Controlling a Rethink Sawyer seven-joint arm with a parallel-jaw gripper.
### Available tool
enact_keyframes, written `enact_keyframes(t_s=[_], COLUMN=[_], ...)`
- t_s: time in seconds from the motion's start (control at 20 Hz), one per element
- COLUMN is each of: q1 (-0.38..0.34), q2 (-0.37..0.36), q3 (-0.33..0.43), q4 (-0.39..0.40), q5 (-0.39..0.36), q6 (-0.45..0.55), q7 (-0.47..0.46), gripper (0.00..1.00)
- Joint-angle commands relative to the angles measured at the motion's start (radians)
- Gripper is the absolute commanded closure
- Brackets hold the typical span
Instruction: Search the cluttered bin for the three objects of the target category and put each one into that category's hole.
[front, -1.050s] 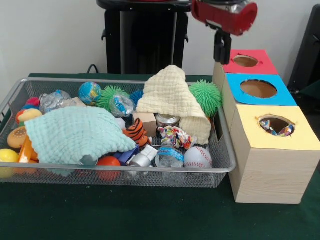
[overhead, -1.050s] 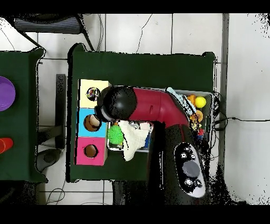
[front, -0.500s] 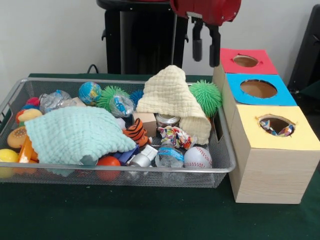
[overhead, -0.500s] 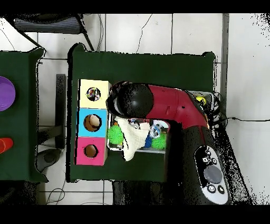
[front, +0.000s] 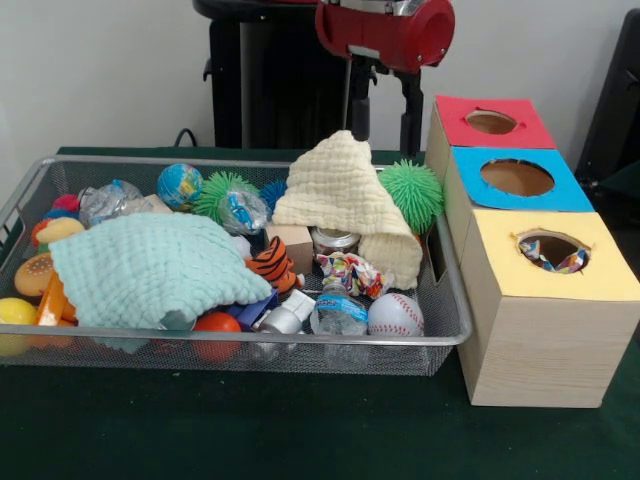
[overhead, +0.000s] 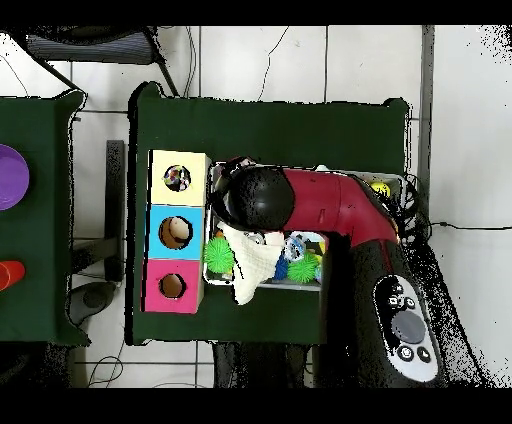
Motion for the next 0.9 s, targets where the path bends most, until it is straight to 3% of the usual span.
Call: enact_keyframes(t_s=[0.05, 0.35, 0.9], q1=[-0.025, -0.048, -0.028], q2=[0.123, 0.231, 0.284], q3=[0.021, 0.029, -0.002], q4=[0.156, 0.162, 0.152], q5=[-0.094, -0.107, -0.125], q6=[-0.166, -0.251, -0.265], q7=[-0.065, -0.043, -0.039], gripper=[0.00, 0.00, 0.00])
